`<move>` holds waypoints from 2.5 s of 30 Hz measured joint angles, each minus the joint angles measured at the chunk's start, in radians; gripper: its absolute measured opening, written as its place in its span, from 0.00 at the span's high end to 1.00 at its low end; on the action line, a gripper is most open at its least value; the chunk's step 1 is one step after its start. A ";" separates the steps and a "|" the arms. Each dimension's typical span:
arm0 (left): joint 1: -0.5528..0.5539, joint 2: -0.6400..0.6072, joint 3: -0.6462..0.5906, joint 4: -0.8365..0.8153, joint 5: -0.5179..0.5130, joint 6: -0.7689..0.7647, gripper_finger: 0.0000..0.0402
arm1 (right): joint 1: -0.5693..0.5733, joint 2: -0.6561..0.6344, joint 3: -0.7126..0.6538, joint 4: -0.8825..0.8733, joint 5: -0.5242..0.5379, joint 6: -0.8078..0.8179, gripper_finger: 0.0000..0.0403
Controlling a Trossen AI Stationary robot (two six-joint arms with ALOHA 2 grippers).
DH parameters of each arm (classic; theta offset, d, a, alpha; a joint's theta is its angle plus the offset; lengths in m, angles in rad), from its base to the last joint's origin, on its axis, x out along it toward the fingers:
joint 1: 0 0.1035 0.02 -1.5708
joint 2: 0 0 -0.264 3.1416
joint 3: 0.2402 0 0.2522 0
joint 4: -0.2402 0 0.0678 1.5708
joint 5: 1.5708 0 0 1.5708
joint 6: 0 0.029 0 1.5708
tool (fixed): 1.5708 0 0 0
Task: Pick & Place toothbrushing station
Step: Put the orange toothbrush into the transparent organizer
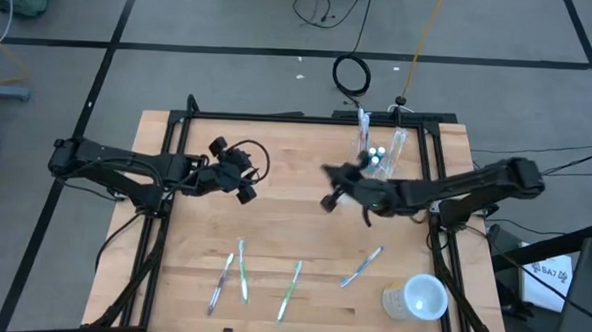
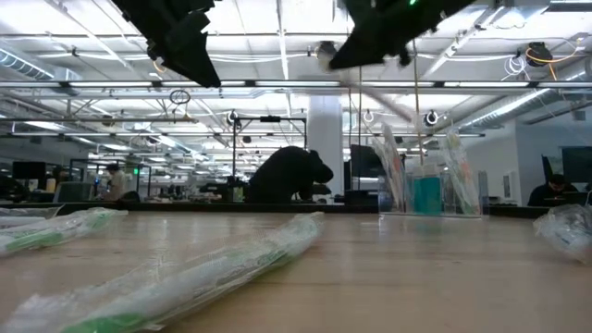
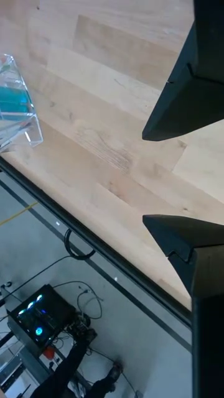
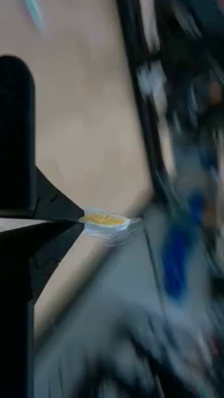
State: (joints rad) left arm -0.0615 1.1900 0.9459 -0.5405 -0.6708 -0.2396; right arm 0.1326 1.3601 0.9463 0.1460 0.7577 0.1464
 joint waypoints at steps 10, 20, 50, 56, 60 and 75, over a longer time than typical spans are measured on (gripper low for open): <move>-0.007 0.000 0.000 -0.017 0.014 -0.018 0.47 | 0.071 -0.227 -0.180 0.009 0.693 -0.155 1.00; -0.007 0.000 0.000 -0.016 0.016 -0.032 0.47 | -0.116 -0.381 -0.392 0.087 0.765 -0.227 1.00; -0.005 0.000 0.000 0.016 0.016 -0.018 0.47 | -0.451 -0.345 -0.896 1.026 0.184 -0.308 1.00; -0.005 0.000 0.000 0.015 0.016 -0.018 0.47 | -0.433 -0.346 -0.930 0.970 0.179 -0.265 1.00; -0.005 0.000 0.000 0.015 0.016 -0.018 0.47 | -0.400 -0.346 -0.930 0.984 0.146 -0.318 1.00; -0.005 0.000 0.000 0.013 0.017 -0.031 0.47 | -0.311 -0.346 -0.932 0.841 0.280 -0.229 1.00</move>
State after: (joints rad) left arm -0.0662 1.1904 0.9455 -0.5272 -0.6541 -0.2710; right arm -0.1781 1.0138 0.0139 0.9866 1.0379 -0.0825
